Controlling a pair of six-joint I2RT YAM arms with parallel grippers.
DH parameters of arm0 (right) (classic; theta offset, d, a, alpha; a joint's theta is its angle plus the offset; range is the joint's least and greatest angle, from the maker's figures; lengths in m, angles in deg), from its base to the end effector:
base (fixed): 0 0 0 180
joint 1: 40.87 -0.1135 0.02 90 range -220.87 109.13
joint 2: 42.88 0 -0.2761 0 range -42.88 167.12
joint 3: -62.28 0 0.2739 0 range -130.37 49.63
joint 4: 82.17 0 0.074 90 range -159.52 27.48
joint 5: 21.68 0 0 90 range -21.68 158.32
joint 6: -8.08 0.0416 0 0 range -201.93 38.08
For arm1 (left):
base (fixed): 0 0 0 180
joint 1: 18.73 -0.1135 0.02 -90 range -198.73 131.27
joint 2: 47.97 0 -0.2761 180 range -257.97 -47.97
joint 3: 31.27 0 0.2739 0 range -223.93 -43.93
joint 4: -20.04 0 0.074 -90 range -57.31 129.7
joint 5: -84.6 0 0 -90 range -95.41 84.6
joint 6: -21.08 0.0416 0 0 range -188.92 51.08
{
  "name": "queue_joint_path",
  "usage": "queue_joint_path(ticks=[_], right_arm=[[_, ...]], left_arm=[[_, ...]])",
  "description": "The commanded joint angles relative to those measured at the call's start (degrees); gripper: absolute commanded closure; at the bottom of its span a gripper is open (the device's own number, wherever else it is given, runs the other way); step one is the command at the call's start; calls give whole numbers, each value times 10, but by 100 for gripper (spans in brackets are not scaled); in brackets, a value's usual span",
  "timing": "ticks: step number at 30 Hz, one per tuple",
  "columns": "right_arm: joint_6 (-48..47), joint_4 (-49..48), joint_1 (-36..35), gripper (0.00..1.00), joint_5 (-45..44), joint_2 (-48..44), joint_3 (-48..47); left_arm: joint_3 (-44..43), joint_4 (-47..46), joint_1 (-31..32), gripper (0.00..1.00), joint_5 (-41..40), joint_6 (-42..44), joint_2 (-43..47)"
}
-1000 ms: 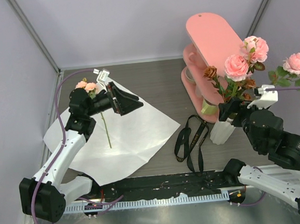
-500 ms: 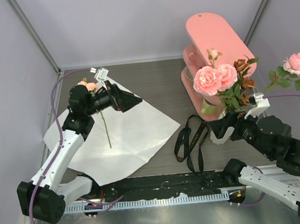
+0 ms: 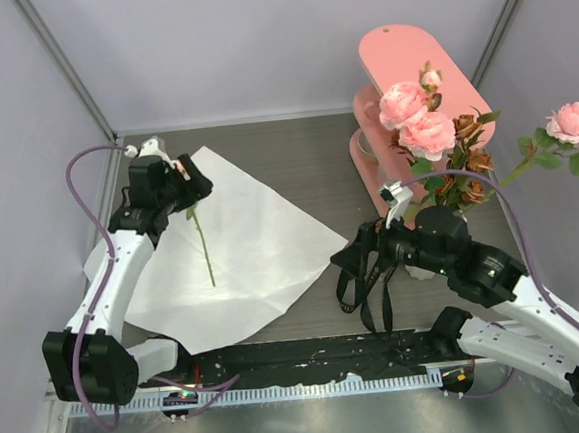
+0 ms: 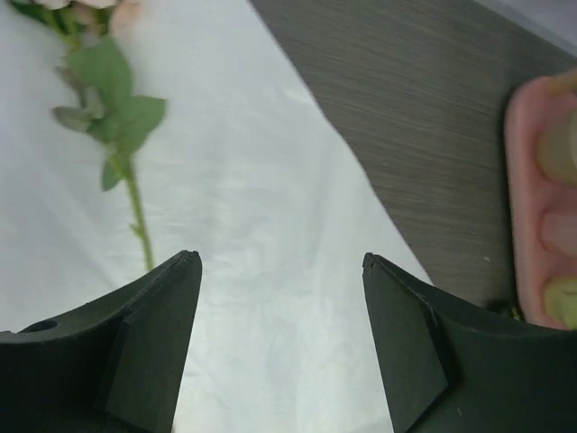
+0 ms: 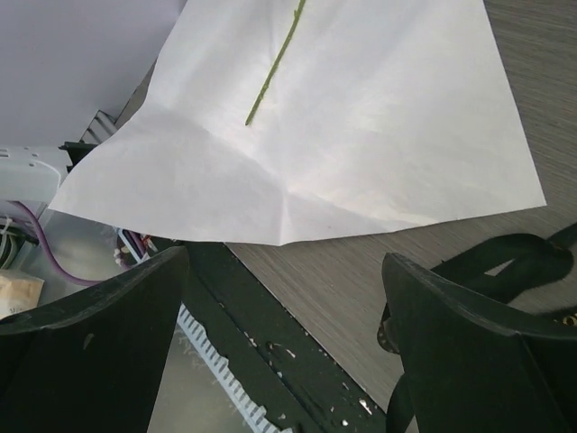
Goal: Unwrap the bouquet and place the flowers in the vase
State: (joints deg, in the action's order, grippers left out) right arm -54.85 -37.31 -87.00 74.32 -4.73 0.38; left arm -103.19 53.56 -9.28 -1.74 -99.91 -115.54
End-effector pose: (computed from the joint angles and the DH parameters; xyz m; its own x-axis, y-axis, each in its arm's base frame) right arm 0.1086 0.1192 0.3528 -0.5793 0.0505 -0.8136 -0.5850 0.6693 0.4581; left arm 0.2843 -0.0500 0.3332 -0.5248 -0.4336 -0.7325 -0.0600 0.8773 -0.4763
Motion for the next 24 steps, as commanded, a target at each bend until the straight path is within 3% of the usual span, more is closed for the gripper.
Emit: queue_joint_path(ticks=[1, 10, 15, 24], right_arm=[[2, -162, -10, 5, 45, 25, 34], [-17, -208, -37, 4, 30, 5, 96], [-28, -209, -43, 4, 33, -4, 102], [-40, -197, -51, 4, 38, -21, 112]], left_arm=[[-29, 50, -57, 31, -75, 3, -52], [-119, 159, -86, 64, -68, 37, -284], [-135, 168, -74, 66, -128, 44, -333], [-156, 177, -51, 64, -133, 52, -388]])
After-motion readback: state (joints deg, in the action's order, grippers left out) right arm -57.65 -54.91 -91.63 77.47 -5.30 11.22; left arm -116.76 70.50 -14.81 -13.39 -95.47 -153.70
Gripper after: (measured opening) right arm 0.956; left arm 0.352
